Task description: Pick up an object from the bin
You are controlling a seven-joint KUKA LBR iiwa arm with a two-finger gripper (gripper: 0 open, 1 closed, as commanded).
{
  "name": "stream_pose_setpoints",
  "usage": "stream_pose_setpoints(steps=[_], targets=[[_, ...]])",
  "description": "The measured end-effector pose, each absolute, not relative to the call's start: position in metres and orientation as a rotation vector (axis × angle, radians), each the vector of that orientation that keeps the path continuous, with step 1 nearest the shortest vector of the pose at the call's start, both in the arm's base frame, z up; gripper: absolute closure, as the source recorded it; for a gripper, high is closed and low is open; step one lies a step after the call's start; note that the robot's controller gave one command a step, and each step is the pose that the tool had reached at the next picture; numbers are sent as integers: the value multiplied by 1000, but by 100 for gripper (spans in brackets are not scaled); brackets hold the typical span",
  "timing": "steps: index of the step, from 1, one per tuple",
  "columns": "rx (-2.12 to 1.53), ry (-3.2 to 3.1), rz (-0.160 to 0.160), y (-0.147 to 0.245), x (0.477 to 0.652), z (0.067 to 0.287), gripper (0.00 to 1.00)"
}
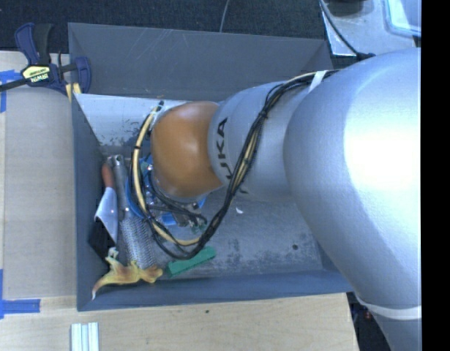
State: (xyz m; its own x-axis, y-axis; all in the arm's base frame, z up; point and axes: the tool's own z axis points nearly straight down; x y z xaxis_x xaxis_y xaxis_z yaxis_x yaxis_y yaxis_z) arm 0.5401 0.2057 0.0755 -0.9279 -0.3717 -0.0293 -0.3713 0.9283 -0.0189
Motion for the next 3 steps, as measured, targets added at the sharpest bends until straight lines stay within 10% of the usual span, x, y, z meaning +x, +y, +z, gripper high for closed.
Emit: stream_pose_setpoints(steps=[3], targets=[[-584,3051,-18,205,539,139,100]])
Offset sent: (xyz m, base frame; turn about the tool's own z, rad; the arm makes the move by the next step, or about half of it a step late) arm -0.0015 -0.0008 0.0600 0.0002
